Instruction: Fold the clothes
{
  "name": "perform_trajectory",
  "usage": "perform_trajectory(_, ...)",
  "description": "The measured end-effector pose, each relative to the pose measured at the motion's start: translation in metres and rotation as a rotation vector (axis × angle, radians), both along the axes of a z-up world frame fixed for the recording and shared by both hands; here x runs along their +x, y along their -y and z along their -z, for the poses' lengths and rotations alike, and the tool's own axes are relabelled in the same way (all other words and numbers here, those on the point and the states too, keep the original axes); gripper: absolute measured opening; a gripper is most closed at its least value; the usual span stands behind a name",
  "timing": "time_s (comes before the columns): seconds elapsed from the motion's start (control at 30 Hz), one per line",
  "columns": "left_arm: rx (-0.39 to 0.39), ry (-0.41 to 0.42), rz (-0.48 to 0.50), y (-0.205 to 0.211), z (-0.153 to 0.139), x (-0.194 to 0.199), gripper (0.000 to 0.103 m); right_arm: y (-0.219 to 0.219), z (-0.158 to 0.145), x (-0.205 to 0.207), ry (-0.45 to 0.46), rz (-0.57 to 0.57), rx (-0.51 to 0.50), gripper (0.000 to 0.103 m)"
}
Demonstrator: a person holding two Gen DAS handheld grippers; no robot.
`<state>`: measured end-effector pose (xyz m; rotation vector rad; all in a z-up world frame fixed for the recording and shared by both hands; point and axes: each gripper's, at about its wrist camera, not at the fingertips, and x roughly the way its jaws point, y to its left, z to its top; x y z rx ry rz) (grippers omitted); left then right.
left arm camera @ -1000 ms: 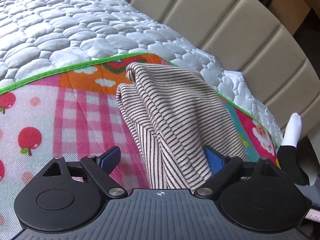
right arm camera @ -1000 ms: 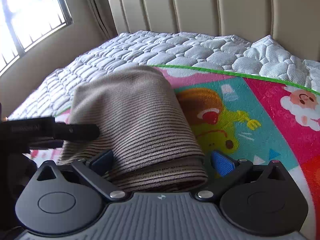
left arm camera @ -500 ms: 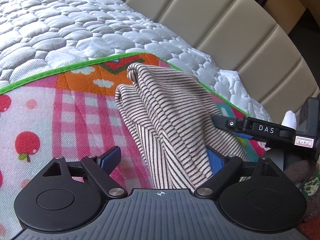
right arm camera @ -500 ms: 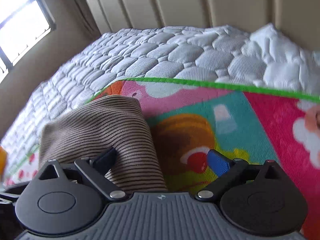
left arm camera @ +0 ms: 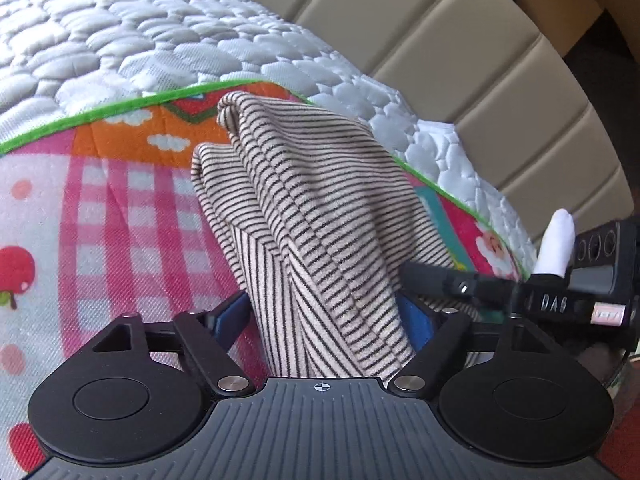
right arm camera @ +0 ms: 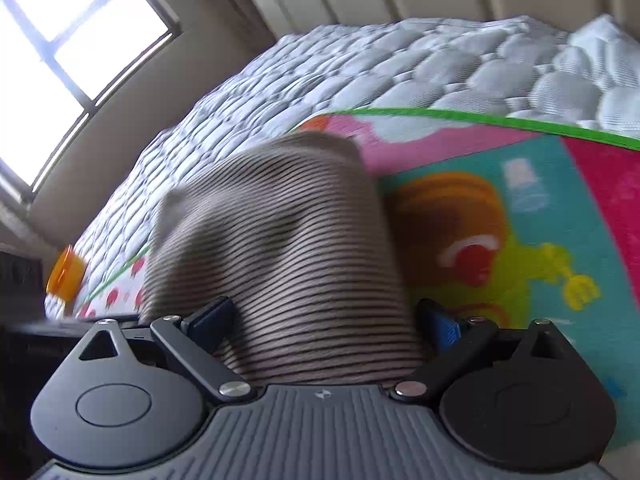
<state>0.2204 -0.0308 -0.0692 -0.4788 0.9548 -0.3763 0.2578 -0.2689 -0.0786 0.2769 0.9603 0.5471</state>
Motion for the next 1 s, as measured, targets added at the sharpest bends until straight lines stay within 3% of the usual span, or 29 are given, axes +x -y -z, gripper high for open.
perform_trajectory(0.13,-0.058,-0.042,-0.023,-0.019,0.001,0.006,0.072,-0.015,-0.002,0.004,-0.003,0.026,0.038,0.088)
perform_trajectory(0.23,-0.026,0.014,-0.081,-0.042,-0.01,0.011,0.065,-0.036,0.001,0.014,-0.006,0.018,0.086,0.088)
perform_trajectory(0.37,0.127,0.183,-0.219,-0.088,-0.025,0.02,0.065,-0.089,0.0,0.038,0.046,-0.009,0.093,0.087)
perform_trajectory(0.43,0.183,0.225,-0.289,-0.113,-0.024,0.028,0.071,-0.116,0.001,0.054,0.078,-0.006,0.105,0.087)
perform_trajectory(0.6,0.084,0.169,-0.443,-0.161,-0.021,0.035,0.073,-0.162,0.004,0.087,0.126,0.077,0.121,0.086)
perform_trajectory(0.73,-0.011,0.144,-0.333,-0.155,-0.028,0.03,0.088,-0.162,0.004,0.089,0.134,0.075,0.113,0.086)
perform_trajectory(0.83,-0.077,0.067,-0.231,-0.136,-0.014,0.032,0.086,-0.145,-0.001,0.08,0.125,0.052,0.101,0.089)
perform_trajectory(1.0,-0.05,0.005,-0.158,-0.116,0.001,0.034,0.076,-0.115,-0.004,0.064,0.075,0.003,0.081,0.086)
